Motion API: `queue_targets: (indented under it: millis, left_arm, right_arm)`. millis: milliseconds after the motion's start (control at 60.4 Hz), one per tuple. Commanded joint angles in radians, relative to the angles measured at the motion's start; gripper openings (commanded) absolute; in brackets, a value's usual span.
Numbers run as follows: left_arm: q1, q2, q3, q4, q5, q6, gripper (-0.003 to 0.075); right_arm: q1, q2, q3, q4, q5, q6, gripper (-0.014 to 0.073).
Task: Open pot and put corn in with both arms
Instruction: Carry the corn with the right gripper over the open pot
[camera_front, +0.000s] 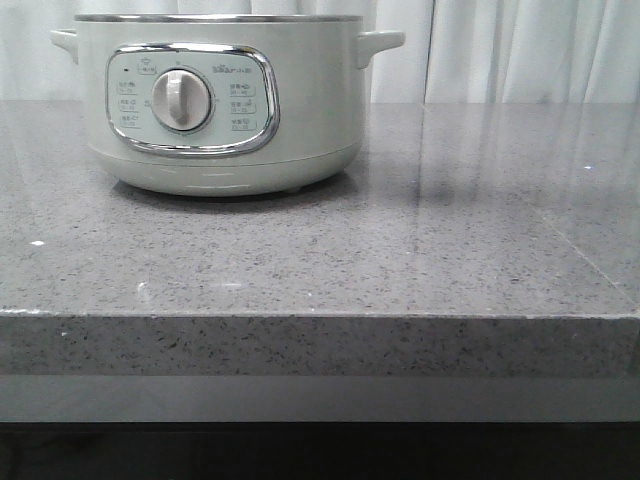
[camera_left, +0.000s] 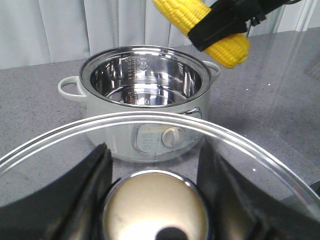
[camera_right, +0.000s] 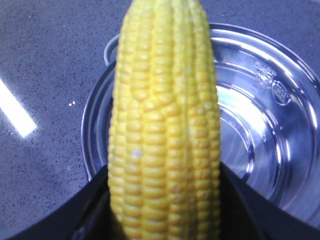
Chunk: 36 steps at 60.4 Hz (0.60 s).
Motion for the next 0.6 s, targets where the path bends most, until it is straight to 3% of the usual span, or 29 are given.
queue_targets:
  millis: [0, 579]
  left_arm:
    - [-0.003, 0.002, -0.036, -0.008, -0.152, -0.007, 0.0206]
    - [-0.003, 0.002, -0.036, -0.008, -0.152, -0.007, 0.0206]
  right_arm:
    - [0.007, 0.003, -0.081, 0.006, -0.093, -0.012, 0.0346]
    - [0.008, 0.208, -0.143, -0.175, -0.129, -0.012, 0.0346]
